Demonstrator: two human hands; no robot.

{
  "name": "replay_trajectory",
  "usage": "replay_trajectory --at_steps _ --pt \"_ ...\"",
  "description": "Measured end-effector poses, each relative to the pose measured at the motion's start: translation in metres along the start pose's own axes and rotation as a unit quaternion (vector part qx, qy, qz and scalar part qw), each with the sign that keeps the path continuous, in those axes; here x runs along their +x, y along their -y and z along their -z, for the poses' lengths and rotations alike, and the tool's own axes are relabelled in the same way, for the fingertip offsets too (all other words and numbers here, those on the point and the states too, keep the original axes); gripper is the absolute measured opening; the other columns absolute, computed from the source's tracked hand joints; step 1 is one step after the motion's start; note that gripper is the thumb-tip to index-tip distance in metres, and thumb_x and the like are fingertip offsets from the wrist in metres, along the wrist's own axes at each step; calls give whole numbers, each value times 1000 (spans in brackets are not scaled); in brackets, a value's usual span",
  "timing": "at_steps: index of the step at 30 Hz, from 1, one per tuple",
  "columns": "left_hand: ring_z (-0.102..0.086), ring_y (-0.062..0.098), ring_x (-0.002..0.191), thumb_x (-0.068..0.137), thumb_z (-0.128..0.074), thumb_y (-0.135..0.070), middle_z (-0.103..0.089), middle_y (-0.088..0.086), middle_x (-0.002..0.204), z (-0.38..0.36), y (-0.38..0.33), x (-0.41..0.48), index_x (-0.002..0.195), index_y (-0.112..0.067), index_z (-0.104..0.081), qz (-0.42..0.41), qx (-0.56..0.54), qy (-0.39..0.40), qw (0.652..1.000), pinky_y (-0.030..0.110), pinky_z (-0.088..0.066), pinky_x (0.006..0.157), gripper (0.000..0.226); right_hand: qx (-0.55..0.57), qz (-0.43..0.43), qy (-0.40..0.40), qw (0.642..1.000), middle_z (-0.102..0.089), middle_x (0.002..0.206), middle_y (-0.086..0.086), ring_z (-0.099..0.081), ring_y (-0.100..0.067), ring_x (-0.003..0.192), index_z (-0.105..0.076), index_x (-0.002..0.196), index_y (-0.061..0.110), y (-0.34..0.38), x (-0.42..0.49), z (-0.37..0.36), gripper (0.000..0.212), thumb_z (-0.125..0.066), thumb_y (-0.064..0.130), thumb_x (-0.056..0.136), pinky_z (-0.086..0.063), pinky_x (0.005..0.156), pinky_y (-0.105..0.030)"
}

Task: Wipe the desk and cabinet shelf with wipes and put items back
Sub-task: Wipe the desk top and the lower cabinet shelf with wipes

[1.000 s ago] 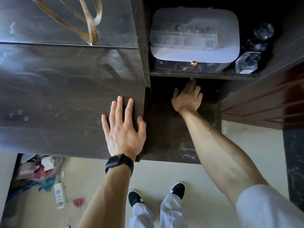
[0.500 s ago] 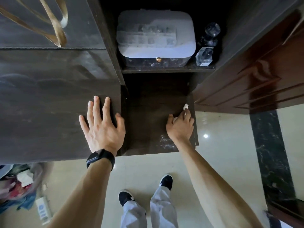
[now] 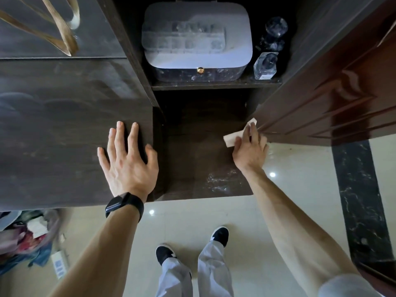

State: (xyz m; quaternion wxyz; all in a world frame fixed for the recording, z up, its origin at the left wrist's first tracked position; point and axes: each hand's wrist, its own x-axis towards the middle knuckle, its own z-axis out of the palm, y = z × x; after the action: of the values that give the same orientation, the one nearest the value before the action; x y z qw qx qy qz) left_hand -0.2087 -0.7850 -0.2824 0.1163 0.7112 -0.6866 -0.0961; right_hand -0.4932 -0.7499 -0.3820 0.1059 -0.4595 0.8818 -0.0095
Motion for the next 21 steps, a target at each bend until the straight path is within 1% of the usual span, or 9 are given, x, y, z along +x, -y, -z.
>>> replay_trajectory --at_steps 1,4,6,9,11,14,16,19,21 --pt "-14 22 154 97 -40 -41 -22 2 165 0 0 0 153 -28 -34 1 1 0 1000 56 -11 123 58 -15 5 -1 1000 -26 158 -3 -32 -33 130 -34 148 9 1 6 1 55 -36 37 101 -35 101 -46" --pt "-15 21 154 97 -41 -41 -23 2 165 -1 -1 -1 153 -28 -35 3 6 -5 1000 56 -11 123 58 -26 1 -2 1000 -28 157 -7 -33 -31 130 -38 146 6 7 11 -2 55 -33 38 101 -34 102 -45" --pt "-16 21 153 97 -42 -40 -24 2 165 -1 -1 0 152 -28 -35 4 7 -8 1000 55 -12 123 57 -21 -10 -4 1000 -29 157 -7 -34 -31 130 -37 146 6 11 8 -4 55 -32 37 101 -33 103 -45" --pt "-16 21 153 96 -42 -40 -24 2 165 -1 -2 0 152 -28 -36 4 7 -11 1000 54 -12 123 58 -24 0 13 1000 -29 157 -6 -33 -29 133 -35 147 6 9 11 1 54 -32 34 101 -31 104 -45" --pt "-18 21 153 95 -42 -40 -26 2 164 -1 -2 0 152 -28 -37 2 3 -16 1000 55 -13 122 58 -37 30 24 999 -32 157 -4 -32 -27 133 -36 147 7 3 10 6 53 -34 30 100 -31 104 -43" --pt "-18 21 153 96 -43 -40 -26 2 164 0 -3 0 152 -28 -37 3 1 -15 1000 54 -13 122 57 -68 92 36 993 -36 155 -3 -36 -25 130 -40 146 8 -8 -2 9 51 -37 26 99 -34 101 -41" --pt "-17 21 153 97 -43 -39 -25 2 165 1 -3 -1 152 -28 -36 5 0 -12 1000 54 -12 123 57 -68 99 40 992 -38 154 -3 -37 -25 131 -42 145 8 -12 -11 9 51 -41 27 98 -33 102 -41" --pt "-17 21 153 97 -43 -39 -25 2 165 1 -3 0 152 -29 -36 5 0 -10 1000 54 -12 123 57 -71 97 49 992 -37 155 0 -30 -24 139 -41 146 12 -18 -14 8 52 -39 32 98 -28 109 -45" --pt "-16 21 153 97 -42 -40 -24 2 165 1 -3 0 152 -29 -35 8 1 -9 1000 54 -11 123 57 -74 88 60 991 -28 159 2 -21 -24 145 -31 151 16 -20 -7 7 55 -33 36 100 -22 113 -49"
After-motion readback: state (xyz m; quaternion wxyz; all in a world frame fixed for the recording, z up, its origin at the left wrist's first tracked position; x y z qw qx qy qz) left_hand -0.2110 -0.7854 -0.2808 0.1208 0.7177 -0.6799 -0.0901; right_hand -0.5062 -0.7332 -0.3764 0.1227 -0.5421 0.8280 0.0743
